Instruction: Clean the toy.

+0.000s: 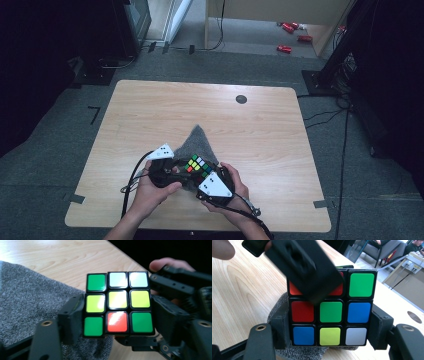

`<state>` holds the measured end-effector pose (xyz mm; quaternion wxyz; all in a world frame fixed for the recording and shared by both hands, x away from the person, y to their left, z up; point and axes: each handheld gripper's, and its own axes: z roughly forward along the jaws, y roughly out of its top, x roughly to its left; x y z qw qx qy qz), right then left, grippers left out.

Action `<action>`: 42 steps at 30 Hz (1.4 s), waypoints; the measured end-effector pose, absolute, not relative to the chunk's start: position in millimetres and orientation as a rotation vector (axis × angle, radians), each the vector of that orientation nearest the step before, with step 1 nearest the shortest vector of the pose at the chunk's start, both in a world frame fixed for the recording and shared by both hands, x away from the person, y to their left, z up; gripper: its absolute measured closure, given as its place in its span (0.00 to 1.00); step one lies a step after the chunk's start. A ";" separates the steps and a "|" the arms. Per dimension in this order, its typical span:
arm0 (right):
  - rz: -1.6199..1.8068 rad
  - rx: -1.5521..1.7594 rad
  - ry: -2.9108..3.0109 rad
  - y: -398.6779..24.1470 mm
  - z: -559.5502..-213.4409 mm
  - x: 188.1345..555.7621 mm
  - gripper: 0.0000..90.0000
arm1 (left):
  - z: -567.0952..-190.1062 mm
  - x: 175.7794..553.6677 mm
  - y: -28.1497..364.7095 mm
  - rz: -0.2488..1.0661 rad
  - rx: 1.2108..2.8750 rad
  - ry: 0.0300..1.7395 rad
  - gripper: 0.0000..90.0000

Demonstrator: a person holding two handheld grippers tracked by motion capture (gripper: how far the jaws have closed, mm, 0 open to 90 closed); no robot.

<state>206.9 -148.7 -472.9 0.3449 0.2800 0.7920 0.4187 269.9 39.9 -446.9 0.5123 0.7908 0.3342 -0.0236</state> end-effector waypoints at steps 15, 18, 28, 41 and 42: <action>1.041 0.619 2.018 -143.1 -474.2 201.1 0.38 | -452.4 274.4 39.4 -0.161 1.922 0.817 0.37; 1.056 0.636 2.029 -143.7 -474.3 202.9 0.37 | -451.9 274.6 40.9 -0.145 1.919 0.820 0.38; 1.107 0.710 2.099 -148.8 -481.3 211.1 0.24 | -440.8 288.1 82.8 -0.055 1.795 0.899 0.38; 1.038 1.005 2.332 -151.4 -510.4 241.4 0.56 | -439.0 294.4 107.6 -0.007 1.739 0.908 0.38; 1.037 1.012 2.336 -152.9 -510.8 242.2 0.59 | -439.4 294.2 107.8 -0.003 1.743 0.899 0.38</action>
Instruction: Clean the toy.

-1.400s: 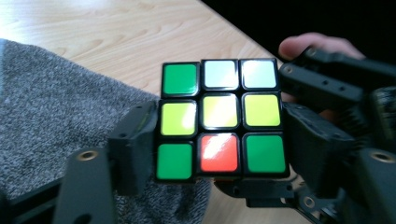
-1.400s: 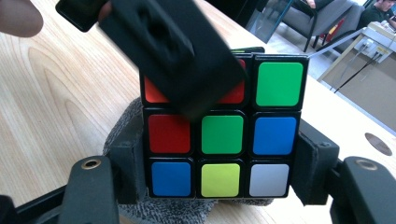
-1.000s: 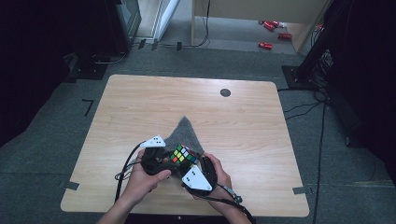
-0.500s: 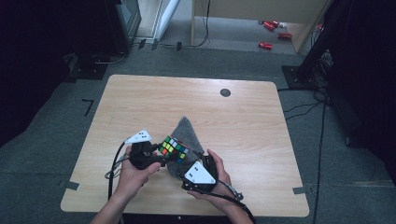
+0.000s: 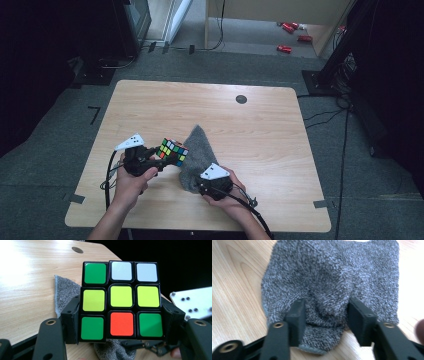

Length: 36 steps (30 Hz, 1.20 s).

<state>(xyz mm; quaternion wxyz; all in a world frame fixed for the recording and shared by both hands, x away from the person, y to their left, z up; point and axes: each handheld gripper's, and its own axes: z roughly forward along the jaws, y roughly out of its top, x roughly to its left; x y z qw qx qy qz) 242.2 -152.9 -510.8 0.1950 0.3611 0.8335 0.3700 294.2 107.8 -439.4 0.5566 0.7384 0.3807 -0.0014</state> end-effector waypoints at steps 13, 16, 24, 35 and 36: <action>0.993 1.034 2.361 -179.5 -511.9 246.3 0.70 | -442.7 294.6 110.9 0.011 1.752 0.909 0.38; 0.990 1.050 2.348 -186.7 -510.6 247.1 0.70 | -443.2 295.0 112.0 0.011 1.750 0.912 0.38; 0.989 1.074 2.314 -197.9 -506.3 248.7 0.69 | -443.7 295.4 113.7 0.011 1.750 0.917 0.38; 1.037 1.110 2.276 -205.2 -498.8 248.0 0.62 | -445.8 295.9 113.9 0.010 1.754 0.920 0.38; 1.044 1.110 2.272 -205.1 -498.4 247.9 0.62 | -446.0 296.0 114.0 0.010 1.754 0.920 0.38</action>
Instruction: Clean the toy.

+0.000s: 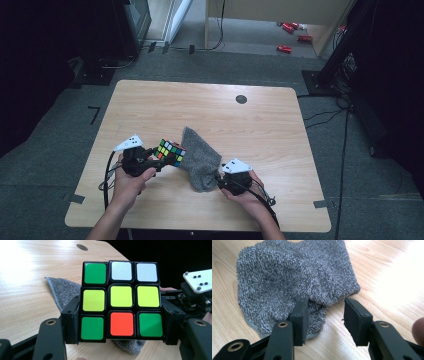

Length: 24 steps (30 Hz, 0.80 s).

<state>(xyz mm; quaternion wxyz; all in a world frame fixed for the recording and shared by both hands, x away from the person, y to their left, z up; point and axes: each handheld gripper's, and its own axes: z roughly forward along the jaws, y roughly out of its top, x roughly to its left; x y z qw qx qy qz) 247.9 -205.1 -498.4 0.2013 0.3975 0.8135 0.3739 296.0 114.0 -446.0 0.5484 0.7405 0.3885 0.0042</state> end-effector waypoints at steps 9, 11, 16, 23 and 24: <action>1.080 1.133 2.225 -206.7 -495.9 247.6 0.59 | -446.9 296.4 115.4 0.009 1.751 0.923 0.38; 1.098 1.138 2.220 -206.5 -495.3 247.4 0.57 | -446.9 296.5 116.1 0.009 1.751 0.924 0.38; 1.160 1.146 2.196 -206.0 -491.8 248.5 0.48 | -447.1 297.6 119.0 0.020 1.750 0.936 0.38; 1.267 1.145 2.151 -195.8 -475.9 248.3 0.39 | -445.8 299.0 126.3 0.034 1.732 0.950 0.38; 1.279 1.143 2.146 -191.5 -473.2 249.4 0.38 | -445.8 299.0 126.3 0.034 1.732 0.950 0.38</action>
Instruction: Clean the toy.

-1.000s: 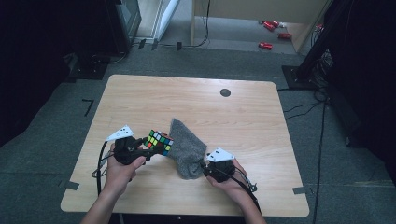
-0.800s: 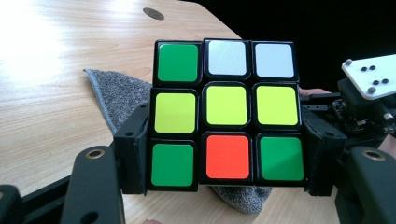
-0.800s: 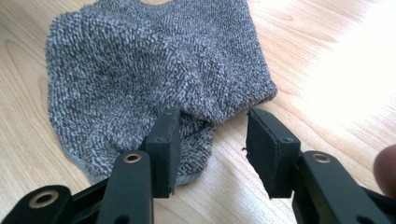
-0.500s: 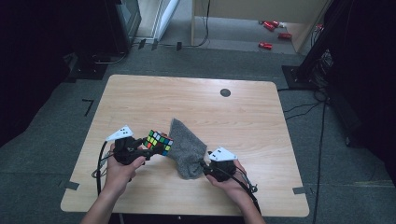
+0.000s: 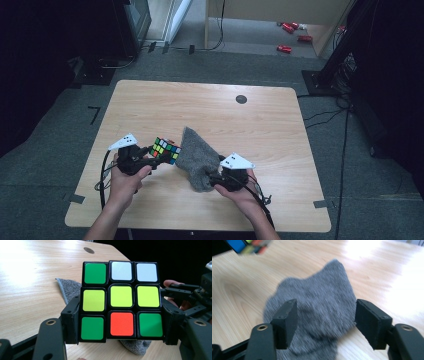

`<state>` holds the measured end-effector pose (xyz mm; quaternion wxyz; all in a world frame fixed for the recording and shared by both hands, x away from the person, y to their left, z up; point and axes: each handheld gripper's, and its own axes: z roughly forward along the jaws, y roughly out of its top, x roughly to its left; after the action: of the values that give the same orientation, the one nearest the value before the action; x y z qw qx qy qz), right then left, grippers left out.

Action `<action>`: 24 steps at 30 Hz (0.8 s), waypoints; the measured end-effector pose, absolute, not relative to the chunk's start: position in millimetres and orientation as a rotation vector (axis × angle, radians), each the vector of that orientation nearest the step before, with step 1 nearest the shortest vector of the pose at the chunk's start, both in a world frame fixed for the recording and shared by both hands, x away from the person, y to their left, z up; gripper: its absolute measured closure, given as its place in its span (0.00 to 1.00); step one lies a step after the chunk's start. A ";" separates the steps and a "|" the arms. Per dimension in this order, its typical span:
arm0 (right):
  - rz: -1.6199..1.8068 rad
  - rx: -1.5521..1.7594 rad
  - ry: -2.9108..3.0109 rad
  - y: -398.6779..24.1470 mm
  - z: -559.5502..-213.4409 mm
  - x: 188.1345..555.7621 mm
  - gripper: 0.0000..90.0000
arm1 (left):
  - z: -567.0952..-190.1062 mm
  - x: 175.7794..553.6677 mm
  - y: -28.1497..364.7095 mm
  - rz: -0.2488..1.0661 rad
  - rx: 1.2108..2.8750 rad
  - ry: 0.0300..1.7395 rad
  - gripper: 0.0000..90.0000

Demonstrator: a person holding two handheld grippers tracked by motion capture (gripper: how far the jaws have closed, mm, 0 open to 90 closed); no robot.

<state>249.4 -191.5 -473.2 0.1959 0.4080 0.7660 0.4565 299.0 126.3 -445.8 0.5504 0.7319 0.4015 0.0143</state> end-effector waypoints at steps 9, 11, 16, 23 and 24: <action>1.231 1.129 2.208 -158.6 -477.5 269.7 0.27 | -446.9 298.5 125.2 0.043 1.742 0.950 0.38; 1.217 1.136 2.226 -154.3 -482.9 273.3 0.27 | -447.3 298.6 124.9 0.043 1.745 0.947 0.38; 1.155 1.174 2.274 -148.9 -499.0 278.9 0.27 | -448.3 298.6 124.0 0.037 1.747 0.946 0.38; 1.108 1.195 2.312 -148.2 -512.6 279.8 0.27 | -449.1 298.1 122.0 0.036 1.756 0.943 0.38; 1.103 1.197 2.317 -148.1 -513.2 279.3 0.27 | -449.5 298.0 121.5 0.028 1.756 0.943 0.38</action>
<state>279.3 -148.1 -513.2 0.1544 0.4175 0.8085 0.3849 298.0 121.5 -449.5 0.5431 0.7397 0.3971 0.0117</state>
